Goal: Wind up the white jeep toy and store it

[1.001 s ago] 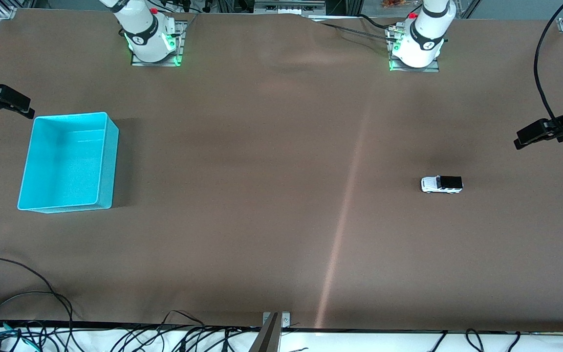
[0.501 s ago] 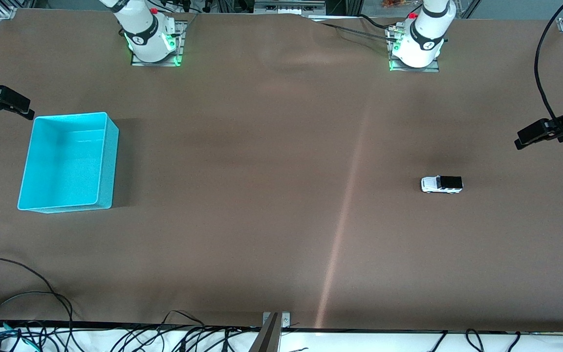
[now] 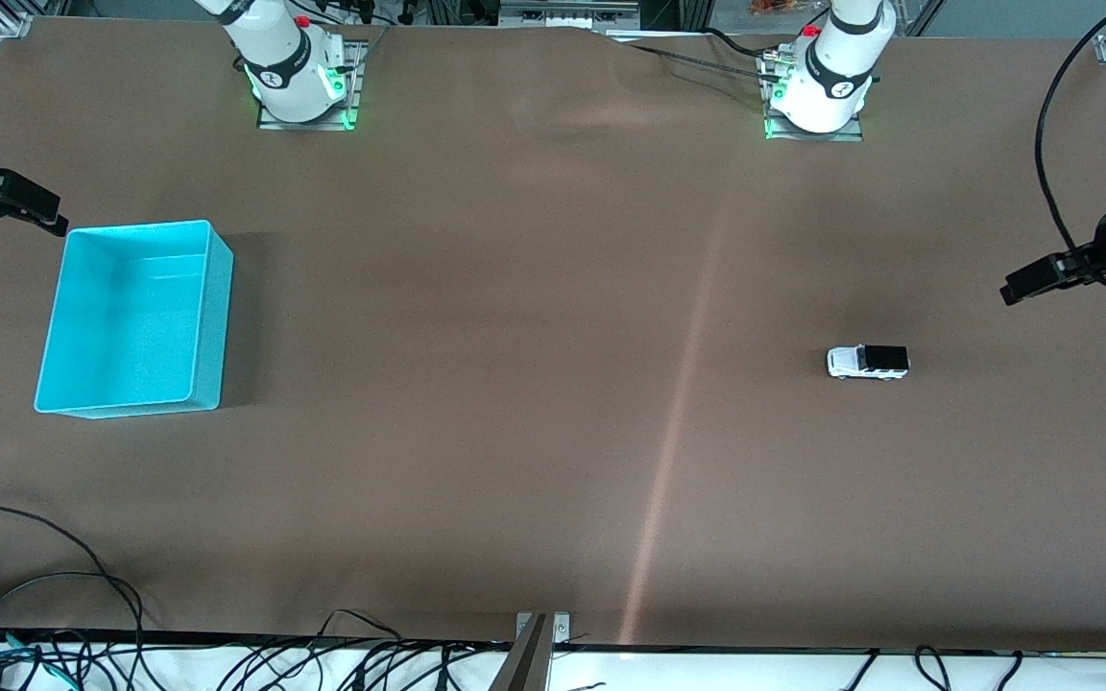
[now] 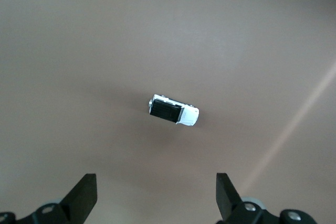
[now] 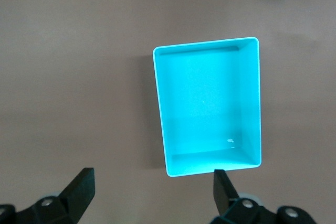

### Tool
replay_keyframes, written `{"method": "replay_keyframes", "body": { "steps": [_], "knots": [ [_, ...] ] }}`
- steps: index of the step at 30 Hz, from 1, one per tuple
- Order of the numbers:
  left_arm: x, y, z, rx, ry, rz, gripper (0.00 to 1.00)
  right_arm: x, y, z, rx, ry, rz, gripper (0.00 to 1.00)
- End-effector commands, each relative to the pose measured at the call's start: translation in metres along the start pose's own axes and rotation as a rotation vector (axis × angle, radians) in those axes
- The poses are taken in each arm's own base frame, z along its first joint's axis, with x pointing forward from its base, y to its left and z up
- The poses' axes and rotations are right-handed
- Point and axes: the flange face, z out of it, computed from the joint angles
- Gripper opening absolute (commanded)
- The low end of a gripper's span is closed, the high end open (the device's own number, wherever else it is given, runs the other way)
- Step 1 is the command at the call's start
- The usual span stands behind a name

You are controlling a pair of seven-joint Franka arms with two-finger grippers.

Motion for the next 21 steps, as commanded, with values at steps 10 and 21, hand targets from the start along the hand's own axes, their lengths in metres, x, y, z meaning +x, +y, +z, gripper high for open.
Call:
{"method": "replay_keyframes", "body": {
  "steps": [10, 21],
  "knots": [
    [0.024, 0.039, 0.102, 0.074, -0.159, -0.568, 1.0, 0.004, 0.002, -0.006, -0.016, 0.009, -0.004, 1.0],
    [0.028, 0.039, 0.186, 0.076, -0.09, -1.015, 1.0, 0.004, 0.002, -0.006, -0.016, 0.012, -0.004, 1.0]
  ]
}}
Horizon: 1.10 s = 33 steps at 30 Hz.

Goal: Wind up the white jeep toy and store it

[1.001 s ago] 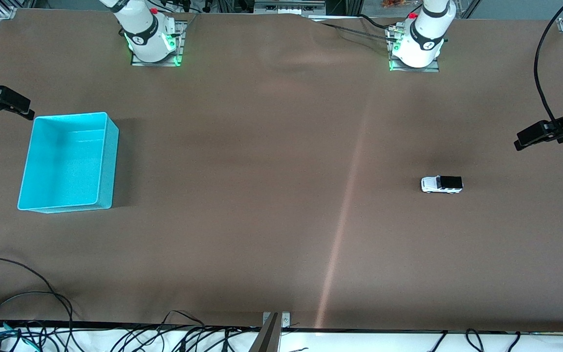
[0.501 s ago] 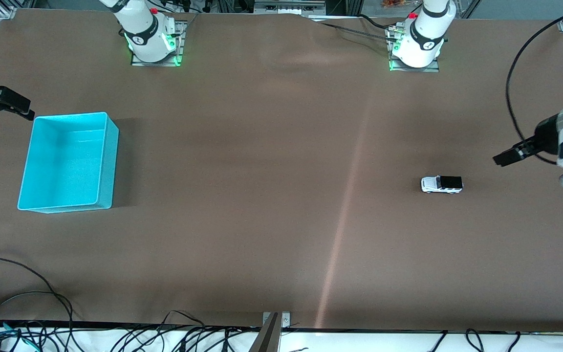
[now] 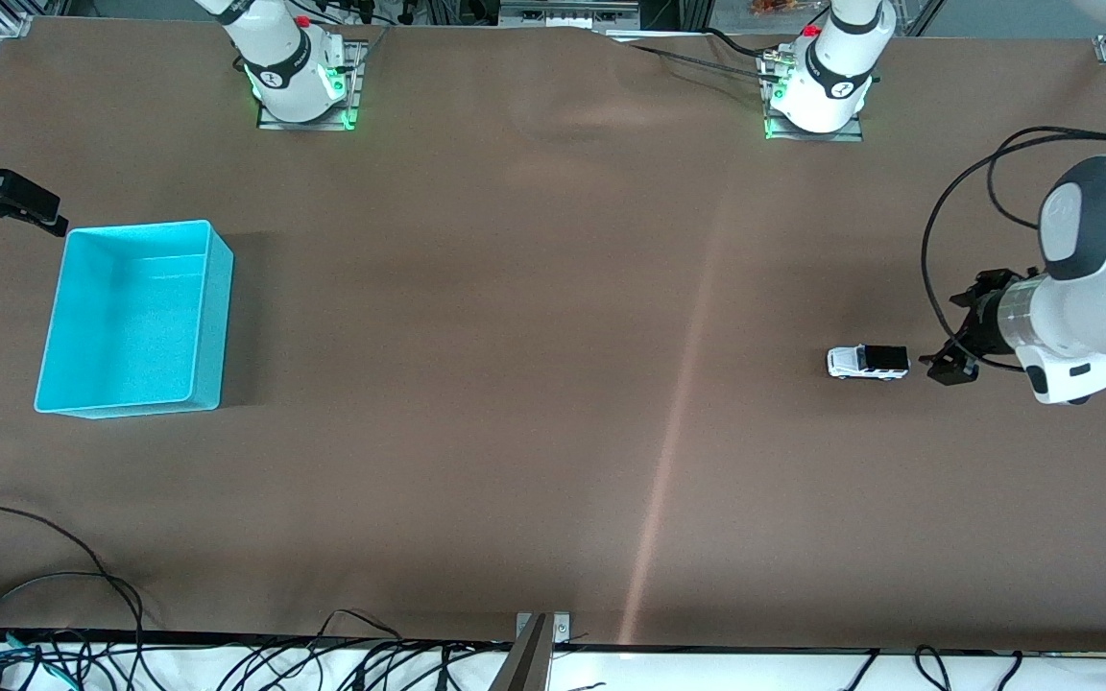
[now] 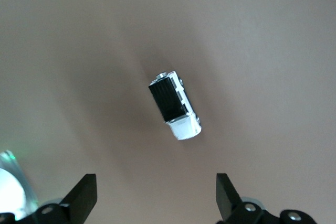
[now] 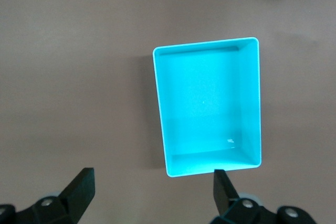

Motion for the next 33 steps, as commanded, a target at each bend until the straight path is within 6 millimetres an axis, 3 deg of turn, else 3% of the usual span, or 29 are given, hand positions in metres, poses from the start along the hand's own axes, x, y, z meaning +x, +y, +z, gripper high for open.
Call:
{"method": "replay_keyframes", "body": {
  "steps": [1, 9, 23, 33],
  "knots": [
    [0.001, -0.002, 0.039, -0.042, 0.015, -0.207, 1.0, 0.004, 0.002, -0.006, -0.016, 0.011, -0.004, 1.0],
    [0.006, -0.004, 0.095, -0.091, 0.053, -0.371, 1.0, 0.005, 0.002, -0.005, -0.016, 0.01, -0.004, 1.0],
    [0.015, -0.014, 0.174, -0.158, 0.068, -0.397, 1.0, 0.005, 0.002, -0.005, -0.016, 0.013, -0.004, 1.0],
    [0.015, -0.013, 0.199, -0.181, 0.069, -0.399, 1.0, 0.005, 0.002, -0.005, -0.016, 0.013, -0.004, 1.0]
  ]
}}
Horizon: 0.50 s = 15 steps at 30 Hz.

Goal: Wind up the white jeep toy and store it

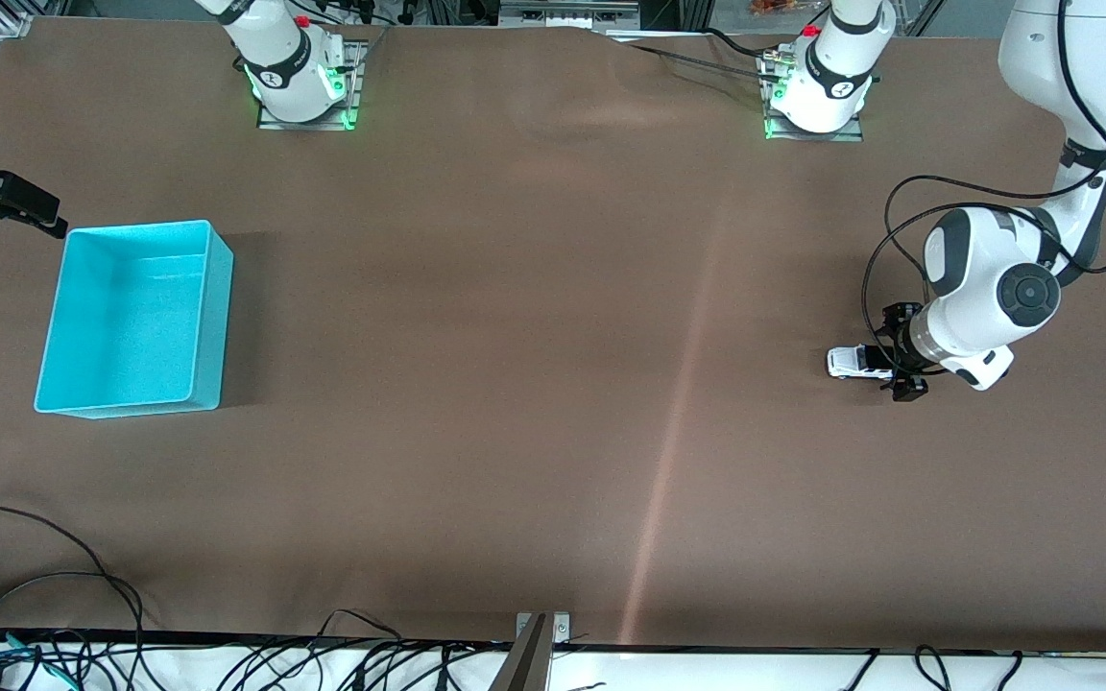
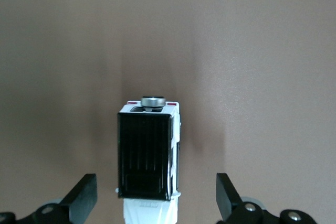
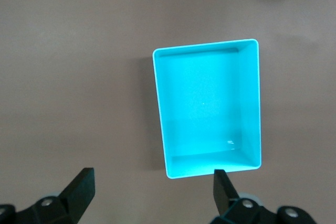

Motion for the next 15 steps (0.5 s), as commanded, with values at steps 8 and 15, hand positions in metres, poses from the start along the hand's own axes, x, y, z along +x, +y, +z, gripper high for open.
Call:
{"method": "replay_keyframes", "body": {
  "steps": [8, 15],
  "knots": [
    [0.008, -0.015, 0.023, -0.037, 0.037, 0.016, 0.65, 0.004, 0.002, -0.006, -0.016, 0.01, -0.004, 1.0],
    [0.008, -0.01, 0.012, -0.051, 0.04, 0.016, 0.1, 0.004, 0.002, -0.007, -0.016, 0.014, -0.004, 1.0]
  ]
}}
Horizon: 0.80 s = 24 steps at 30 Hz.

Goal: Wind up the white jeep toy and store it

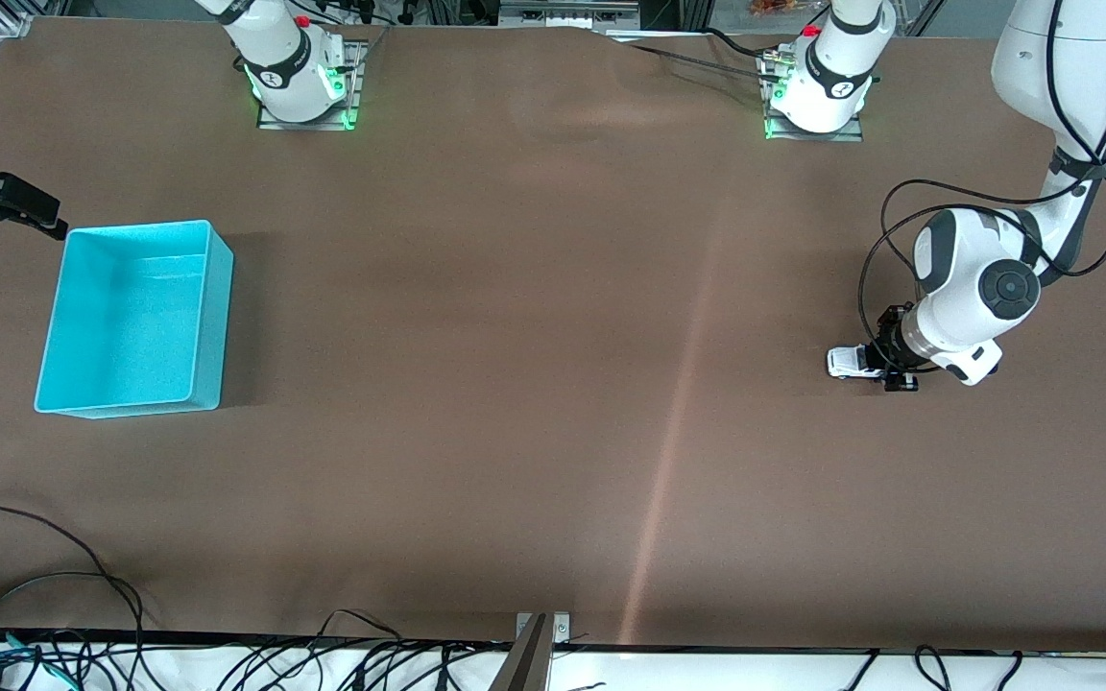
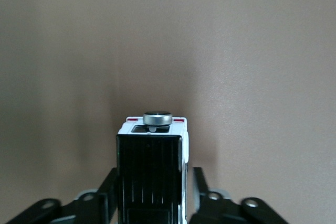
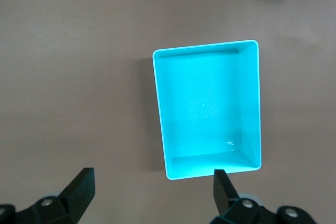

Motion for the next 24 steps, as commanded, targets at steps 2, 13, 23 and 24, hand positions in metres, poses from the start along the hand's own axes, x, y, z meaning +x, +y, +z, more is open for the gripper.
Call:
{"method": "replay_keyframes", "body": {
  "steps": [2, 13, 23, 24],
  "knots": [
    [0.001, 0.003, -0.016, -0.024, 0.018, 0.001, 0.05, 0.003, 0.002, -0.007, -0.016, 0.01, -0.004, 1.0],
    [-0.048, 0.023, -0.07, -0.008, 0.03, -0.052, 0.02, 0.003, 0.002, -0.008, -0.014, 0.014, -0.004, 1.0],
    [-0.139, 0.009, -0.058, 0.023, 0.043, -0.044, 0.01, 0.003, 0.002, -0.01, -0.014, 0.017, -0.004, 1.0],
    [-0.146, 0.006, -0.055, 0.028, 0.045, -0.037, 0.01, 0.003, 0.002, -0.01, -0.014, 0.017, -0.004, 1.0]
  ]
}}
